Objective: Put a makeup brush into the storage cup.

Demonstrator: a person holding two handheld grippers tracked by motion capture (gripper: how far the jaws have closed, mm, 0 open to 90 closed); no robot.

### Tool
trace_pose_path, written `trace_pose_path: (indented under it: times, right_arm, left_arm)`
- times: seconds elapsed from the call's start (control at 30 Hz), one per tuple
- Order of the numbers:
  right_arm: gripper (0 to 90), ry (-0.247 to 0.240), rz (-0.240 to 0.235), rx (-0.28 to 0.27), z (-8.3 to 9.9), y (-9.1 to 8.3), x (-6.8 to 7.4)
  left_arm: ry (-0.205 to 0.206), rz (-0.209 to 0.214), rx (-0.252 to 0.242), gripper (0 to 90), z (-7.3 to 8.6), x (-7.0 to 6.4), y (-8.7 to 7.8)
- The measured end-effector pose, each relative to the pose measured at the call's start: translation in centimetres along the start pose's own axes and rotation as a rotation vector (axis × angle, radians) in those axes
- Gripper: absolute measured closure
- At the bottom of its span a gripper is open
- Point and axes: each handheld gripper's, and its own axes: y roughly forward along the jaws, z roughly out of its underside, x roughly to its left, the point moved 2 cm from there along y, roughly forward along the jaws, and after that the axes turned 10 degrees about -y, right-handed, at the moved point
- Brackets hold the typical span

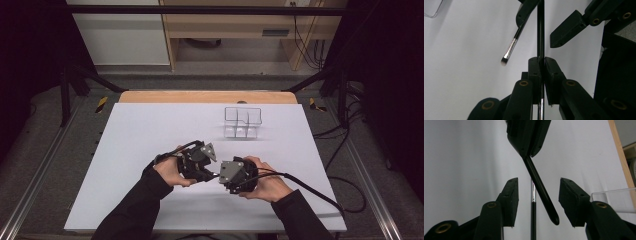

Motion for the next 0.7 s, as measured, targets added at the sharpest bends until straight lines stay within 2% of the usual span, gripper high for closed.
trace_pose_path:
  times: [0.1, 0.13, 0.23, 0.27, 0.33, 0.37, 0.43, 0.47, 0.7]
  right_arm:
    - [54.5, 0.004, 0.000, 0.001, -0.17, -0.02, 0.12]
    - [56.6, -0.015, 0.005, 0.001, -0.23, 0.00, 0.00]
    - [61.4, -0.022, -0.009, 0.014, -0.43, 0.01, 0.10]
    - [65.0, -0.041, -0.011, 0.007, -0.58, 0.13, 0.04]
    - [66.4, -0.045, -0.015, 0.009, -0.64, 0.15, 0.08]
    - [67.3, -0.071, -0.009, 0.002, -0.69, 0.23, -0.06]
    - [69.6, -0.052, -0.018, 0.021, -0.74, 0.22, 0.13]
    - [71.1, -0.054, -0.013, 0.024, -0.74, 0.26, 0.15]
    - [76.4, -0.080, -0.028, 0.024, -0.69, 0.34, 0.05]
  left_arm:
    - [0.014, 0.002, 0.013, 83.8, -0.10, 0.05, 0.04]
    - [0.017, 0.004, 0.020, 83.8, -0.13, 0.06, 0.00]
    - [0.025, -0.003, 0.026, 83.8, -0.20, 0.10, -0.08]
    - [0.037, -0.007, 0.036, 83.8, -0.22, 0.15, -0.17]
    - [0.046, -0.009, 0.043, 83.8, -0.22, 0.20, -0.22]
    - [0.047, -0.007, 0.042, 83.8, -0.20, 0.17, -0.22]
    - [0.032, -0.002, 0.026, 83.9, -0.17, -0.04, -0.18]
    - [0.044, -0.009, 0.034, 83.9, -0.18, -0.01, -0.29]
    - [0.050, -0.008, 0.034, 83.9, -0.16, -0.05, -0.22]
